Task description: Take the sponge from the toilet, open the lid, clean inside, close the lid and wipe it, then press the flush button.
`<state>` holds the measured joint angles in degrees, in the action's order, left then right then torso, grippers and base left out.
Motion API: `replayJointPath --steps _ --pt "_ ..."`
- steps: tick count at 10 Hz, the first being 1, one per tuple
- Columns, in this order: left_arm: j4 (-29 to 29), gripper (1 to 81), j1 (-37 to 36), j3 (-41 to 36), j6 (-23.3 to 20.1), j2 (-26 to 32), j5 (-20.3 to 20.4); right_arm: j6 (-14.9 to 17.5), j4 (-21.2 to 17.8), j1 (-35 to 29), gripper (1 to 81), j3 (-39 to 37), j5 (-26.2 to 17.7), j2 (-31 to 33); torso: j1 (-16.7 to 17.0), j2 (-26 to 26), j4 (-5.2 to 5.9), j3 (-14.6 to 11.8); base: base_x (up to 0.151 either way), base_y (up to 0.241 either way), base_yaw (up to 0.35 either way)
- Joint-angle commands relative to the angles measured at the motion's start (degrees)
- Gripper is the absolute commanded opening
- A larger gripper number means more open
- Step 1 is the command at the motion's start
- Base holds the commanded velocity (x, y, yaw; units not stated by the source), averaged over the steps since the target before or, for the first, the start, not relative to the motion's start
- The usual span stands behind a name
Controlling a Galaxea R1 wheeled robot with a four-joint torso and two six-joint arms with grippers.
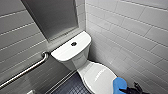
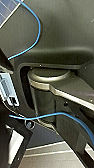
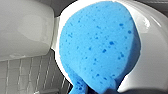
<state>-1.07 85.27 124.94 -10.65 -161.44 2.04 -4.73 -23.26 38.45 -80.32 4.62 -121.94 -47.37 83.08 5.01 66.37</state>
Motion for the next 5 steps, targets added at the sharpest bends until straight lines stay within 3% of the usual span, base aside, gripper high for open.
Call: replayJointPath --steps 1,3,5 --pt "0.02 81.1 1.0 -0.84 -0.24 0.68 -4.85 0.86 1.81 -11.58 1.0 -6.92 -14.27 -5.07 0.0 0.0 0.0 0.0 0.0 0.0 0.0" --pt "-0.07 81.1 1.0 -0.84 -0.25 0.59 -4.85 0.6 1.73 -15.18 1.0 -12.9 -17.89 -10.97 0.0 0.0 0.0 0.0 0.0 0.0 0.0" --pt "-0.16 81.1 1.0 -0.31 -0.24 0.5 -4.94 0.34 1.29 -17.91 1.0 -18.79 -18.42 -17.46 0.0 -0.02 0.0 0.02 0.0 0.0 0.0"
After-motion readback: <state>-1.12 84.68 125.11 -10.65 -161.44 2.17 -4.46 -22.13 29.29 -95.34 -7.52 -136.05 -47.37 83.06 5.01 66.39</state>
